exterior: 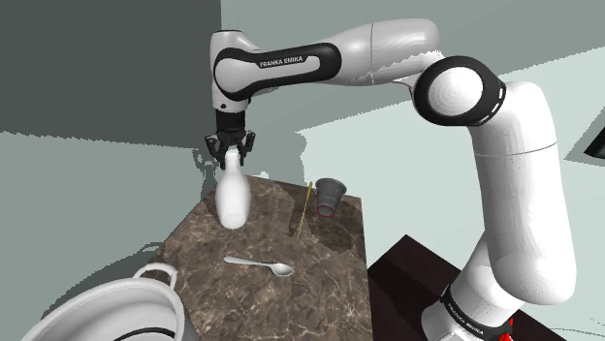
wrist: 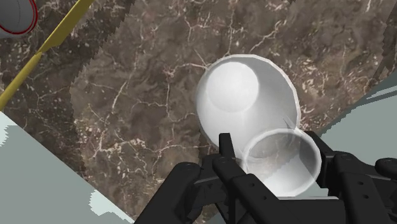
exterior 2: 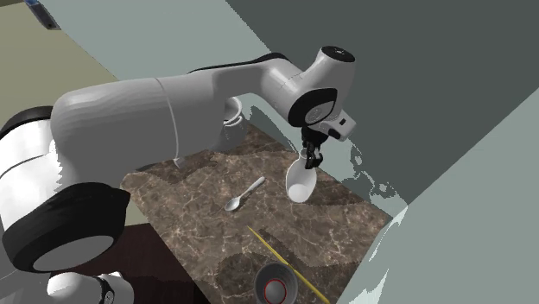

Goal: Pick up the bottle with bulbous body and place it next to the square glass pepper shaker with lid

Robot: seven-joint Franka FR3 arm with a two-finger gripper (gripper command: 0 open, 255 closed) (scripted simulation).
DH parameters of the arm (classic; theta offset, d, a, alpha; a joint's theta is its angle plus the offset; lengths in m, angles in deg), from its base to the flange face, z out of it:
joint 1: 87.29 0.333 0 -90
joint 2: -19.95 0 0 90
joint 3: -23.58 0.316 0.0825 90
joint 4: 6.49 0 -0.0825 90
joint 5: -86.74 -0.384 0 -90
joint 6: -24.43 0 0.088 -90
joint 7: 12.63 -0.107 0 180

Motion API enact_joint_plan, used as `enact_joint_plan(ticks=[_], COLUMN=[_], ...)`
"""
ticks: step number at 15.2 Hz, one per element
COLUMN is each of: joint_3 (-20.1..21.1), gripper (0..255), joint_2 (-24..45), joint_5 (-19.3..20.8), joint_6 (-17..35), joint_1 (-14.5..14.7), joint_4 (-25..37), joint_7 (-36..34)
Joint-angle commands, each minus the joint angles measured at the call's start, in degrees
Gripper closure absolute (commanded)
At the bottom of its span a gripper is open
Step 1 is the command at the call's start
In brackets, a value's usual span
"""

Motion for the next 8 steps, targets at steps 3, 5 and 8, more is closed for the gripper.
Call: enact_joint_plan(ticks=[3, 5, 8], joint_3=[0.05, 0.09, 0.15], gripper=[255, 255, 255], joint_2=[-0.19, -0.32, -0.41], joint_5=[-0.08, -0.14, -0.19], joint_6=[-1.44, -2.90, -5.16], joint_1=[0.06, 0.16, 0.32], joint_4=[1.22, 2.57, 4.75], joint_7=[0.05, 0.08, 0.13])
